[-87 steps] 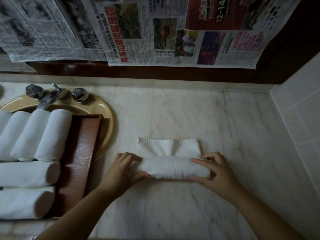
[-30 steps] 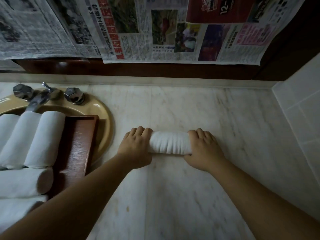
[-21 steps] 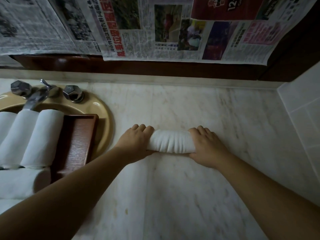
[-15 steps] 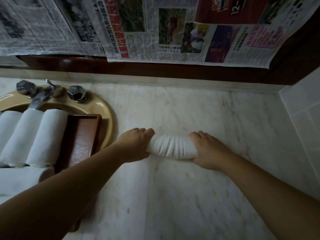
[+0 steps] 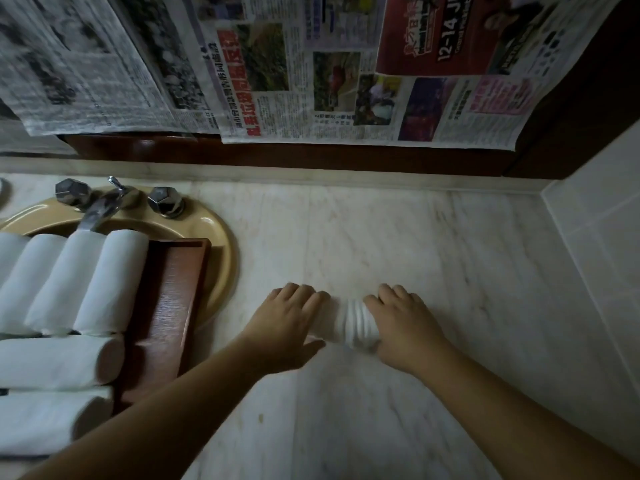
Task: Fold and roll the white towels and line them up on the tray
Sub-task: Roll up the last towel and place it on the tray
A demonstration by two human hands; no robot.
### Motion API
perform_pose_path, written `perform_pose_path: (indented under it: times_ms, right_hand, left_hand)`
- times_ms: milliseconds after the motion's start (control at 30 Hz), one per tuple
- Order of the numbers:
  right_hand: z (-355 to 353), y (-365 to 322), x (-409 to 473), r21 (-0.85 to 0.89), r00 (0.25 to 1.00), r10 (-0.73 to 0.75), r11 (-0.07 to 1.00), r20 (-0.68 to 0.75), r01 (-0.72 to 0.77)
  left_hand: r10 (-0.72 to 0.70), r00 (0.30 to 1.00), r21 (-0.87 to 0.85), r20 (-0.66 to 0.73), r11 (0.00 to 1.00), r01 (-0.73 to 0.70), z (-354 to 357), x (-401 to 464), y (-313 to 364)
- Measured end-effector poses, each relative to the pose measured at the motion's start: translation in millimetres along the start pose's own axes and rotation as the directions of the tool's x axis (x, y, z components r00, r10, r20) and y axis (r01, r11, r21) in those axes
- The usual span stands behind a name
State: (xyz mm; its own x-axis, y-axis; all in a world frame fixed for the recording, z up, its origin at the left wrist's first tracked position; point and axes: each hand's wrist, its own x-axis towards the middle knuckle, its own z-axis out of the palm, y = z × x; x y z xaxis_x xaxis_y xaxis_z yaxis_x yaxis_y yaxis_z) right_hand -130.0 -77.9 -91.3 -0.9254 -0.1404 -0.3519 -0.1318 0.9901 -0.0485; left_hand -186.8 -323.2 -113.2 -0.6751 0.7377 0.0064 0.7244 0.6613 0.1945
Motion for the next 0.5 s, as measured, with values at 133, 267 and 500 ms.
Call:
perform_pose_path:
  times_ms: [133, 267, 500]
  right_hand:
    - [17.3, -17.2, -6.5, 0.041, 0.997, 0.078, 0.996, -0.016, -0.078]
    - [22.6, -5.6, 3.9, 0.126, 0.988, 0.088, 0.989, -0.126, -0.072]
    - [35.5, 22.2, 18.0, 0.177, 0.986, 0.038, 0.984, -0.164, -0.009]
  left_hand:
    - [-0.137, 0.991, -0.005, -0.015, 0.991, 0.137, 14.2, 6.9, 1.2]
    - [-0.178, 0.984, -0.044, 0.016, 0.983, 0.178, 17.1, 22.5, -16.1]
    - [-0.163, 0.98, -0.197, -0.119, 0.971, 0.137, 30.4, 29.1, -34.8]
